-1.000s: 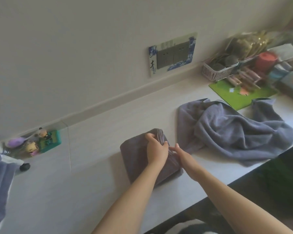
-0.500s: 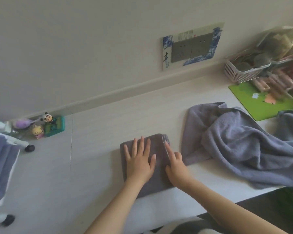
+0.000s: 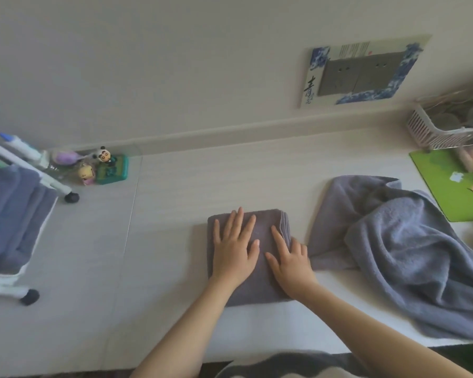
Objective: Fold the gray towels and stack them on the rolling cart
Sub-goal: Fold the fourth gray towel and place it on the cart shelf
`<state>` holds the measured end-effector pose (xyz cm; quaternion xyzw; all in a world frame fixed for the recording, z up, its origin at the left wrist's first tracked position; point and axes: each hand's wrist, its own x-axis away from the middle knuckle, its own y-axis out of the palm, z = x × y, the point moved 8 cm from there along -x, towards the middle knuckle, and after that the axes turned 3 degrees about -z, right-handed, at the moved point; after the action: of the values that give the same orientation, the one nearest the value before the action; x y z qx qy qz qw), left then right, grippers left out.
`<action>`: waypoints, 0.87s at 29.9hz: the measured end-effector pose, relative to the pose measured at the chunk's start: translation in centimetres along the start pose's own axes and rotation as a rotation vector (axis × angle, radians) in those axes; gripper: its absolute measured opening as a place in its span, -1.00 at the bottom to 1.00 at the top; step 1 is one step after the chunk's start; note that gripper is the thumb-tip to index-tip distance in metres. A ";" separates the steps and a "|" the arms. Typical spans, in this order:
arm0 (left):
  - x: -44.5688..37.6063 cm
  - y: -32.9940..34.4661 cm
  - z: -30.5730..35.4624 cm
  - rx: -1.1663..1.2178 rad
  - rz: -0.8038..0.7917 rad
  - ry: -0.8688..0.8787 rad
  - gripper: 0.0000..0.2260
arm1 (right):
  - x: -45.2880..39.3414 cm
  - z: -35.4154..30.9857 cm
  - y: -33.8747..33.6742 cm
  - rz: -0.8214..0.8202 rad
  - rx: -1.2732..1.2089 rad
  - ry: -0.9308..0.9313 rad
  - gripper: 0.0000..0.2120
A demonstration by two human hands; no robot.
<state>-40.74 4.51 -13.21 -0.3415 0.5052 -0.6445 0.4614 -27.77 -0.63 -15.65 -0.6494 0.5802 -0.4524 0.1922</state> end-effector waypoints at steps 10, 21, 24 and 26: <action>8.8 0.2 -8.4 1.318 -0.263 -0.974 -0.33 | 0.0 -1.8 -0.5 -0.056 -0.513 0.107 -0.19; 11.0 -7.7 -14.7 1.604 -0.309 -0.883 -0.49 | 1.0 -13.0 3.1 -0.548 -1.095 0.185 -0.54; 10.8 -12.3 -17.2 1.610 -0.189 -0.806 -0.49 | 0.6 -18.0 2.0 -0.555 -1.106 0.070 -0.60; 11.1 -16.1 -19.3 1.617 -0.090 -0.743 -0.49 | 0.5 -22.4 1.0 -0.552 -1.137 -0.044 -0.55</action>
<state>-66.04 1.63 -2.87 -0.1181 -0.3003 -0.6690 0.6696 -46.53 4.82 -4.68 -0.7849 0.5370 -0.0929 -0.2948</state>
